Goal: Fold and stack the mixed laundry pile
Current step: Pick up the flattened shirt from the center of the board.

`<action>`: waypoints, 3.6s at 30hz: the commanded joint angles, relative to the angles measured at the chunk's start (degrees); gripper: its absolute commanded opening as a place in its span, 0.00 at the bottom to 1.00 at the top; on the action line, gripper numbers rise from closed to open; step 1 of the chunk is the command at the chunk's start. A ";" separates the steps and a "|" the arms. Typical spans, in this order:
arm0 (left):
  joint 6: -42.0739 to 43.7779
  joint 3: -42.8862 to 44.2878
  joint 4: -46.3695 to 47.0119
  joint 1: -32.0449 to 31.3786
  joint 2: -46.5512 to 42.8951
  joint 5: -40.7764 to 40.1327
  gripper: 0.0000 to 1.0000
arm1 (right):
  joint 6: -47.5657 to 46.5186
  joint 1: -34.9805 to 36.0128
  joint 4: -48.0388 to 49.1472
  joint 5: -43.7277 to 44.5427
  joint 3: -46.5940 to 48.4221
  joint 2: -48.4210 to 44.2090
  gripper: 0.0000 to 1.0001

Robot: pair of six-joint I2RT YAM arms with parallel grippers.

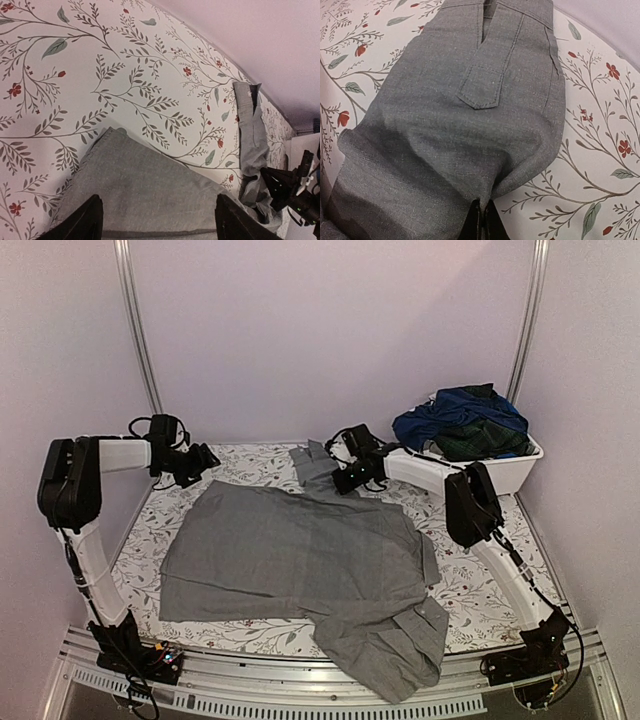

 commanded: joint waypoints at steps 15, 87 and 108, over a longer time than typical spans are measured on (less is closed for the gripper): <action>3.60 0.19 3.42 3.36 4.11 -4.02 0.73 | -3.12 -2.70 4.16 -4.34 -0.02 -13.48 0.00; 24.10 9.48 -2.49 5.90 9.65 8.25 0.00 | 6.57 3.31 1.85 -10.69 -32.54 -43.16 0.00; 19.27 -15.17 -0.76 5.98 -12.71 -1.41 0.00 | 10.94 10.93 1.70 -13.39 -50.66 -59.56 0.00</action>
